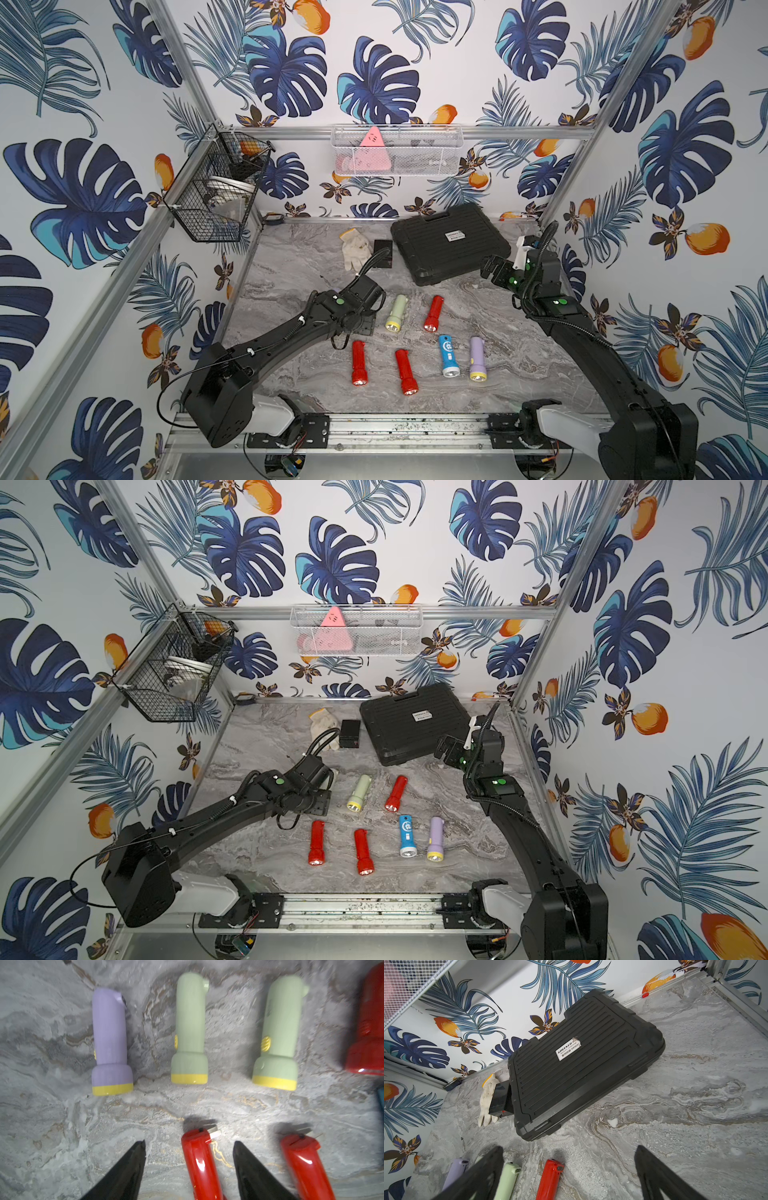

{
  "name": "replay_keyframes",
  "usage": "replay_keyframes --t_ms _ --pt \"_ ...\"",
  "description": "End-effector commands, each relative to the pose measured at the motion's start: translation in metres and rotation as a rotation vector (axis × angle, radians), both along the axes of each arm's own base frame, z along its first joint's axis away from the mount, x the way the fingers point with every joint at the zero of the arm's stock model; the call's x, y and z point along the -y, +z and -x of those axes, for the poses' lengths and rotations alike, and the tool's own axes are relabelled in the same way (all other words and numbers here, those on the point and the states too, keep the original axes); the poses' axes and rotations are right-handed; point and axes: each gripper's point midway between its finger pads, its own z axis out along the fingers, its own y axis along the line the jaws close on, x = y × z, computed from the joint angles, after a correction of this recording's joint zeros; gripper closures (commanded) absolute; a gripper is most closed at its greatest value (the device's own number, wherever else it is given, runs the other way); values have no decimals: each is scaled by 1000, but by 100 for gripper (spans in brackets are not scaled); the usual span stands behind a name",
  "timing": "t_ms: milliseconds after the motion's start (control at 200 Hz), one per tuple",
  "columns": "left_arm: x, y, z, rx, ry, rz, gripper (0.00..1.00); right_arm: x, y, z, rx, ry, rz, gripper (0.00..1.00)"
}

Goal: Close the plug at the bottom of the flashlight
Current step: Place the flashlight at the center of the board, then pick up the flashlight from the center of the board.

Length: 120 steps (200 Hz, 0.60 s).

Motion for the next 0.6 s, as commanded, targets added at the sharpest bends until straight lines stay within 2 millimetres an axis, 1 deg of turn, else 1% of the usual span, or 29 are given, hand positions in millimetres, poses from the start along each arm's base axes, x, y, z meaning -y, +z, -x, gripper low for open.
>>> replay_keyframes --t_ms 0,265,595 --pt "0 -10 4 -10 10 27 30 -1 3 -2 4 8 7 0" --pt "3 -42 16 -74 -4 52 31 4 2 -2 6 -15 24 0" --pt "3 -61 30 -138 9 64 29 5 0 -3 4 -22 29 0"
